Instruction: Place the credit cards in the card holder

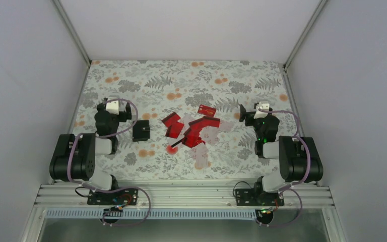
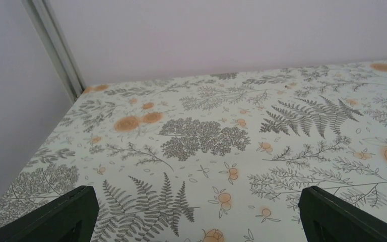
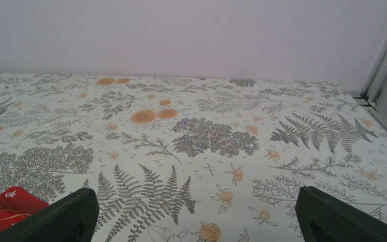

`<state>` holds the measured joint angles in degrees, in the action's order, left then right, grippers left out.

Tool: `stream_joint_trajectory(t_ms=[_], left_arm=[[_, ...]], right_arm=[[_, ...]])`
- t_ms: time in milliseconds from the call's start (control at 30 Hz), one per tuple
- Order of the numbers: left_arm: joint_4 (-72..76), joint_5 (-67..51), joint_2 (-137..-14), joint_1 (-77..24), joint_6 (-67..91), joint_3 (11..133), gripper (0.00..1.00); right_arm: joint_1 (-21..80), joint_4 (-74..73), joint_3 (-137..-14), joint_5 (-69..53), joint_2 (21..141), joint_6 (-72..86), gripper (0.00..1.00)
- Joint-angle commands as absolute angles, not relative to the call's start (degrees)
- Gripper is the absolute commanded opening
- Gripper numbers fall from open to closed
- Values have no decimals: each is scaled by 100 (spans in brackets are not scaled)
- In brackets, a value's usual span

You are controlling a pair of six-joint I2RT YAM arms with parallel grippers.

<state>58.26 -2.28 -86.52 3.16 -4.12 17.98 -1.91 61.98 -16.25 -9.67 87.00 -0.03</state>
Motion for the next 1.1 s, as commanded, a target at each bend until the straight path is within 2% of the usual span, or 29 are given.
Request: stream_joint_trajectory(t_ms=[0,333,467,733,867,1067], left_arm=[[6327,-453,-8644,334,-483,1730,100],[6206,-386,-8643,334,-465,1794,100],[5565,-277,-8178,334,-370,1904,100],[2018,-206,-6426,161,441,3133,100],[191,-231,-6461,147,551,4367,100],[-1998,-192,-6799,268,1081,5946,100]], right_arm=[[-222,6436,-1763,-958,8717,3,99],[-236,6398,-1789,-973,8693,-1,99],[-217,4928,-2509,-1006,8459,-23,99],[-158,1834,-4263,-395,7595,252,99],[-154,632,-5190,-17,7472,785,99],[-179,-1236,-6981,202,7962,1922,99]])
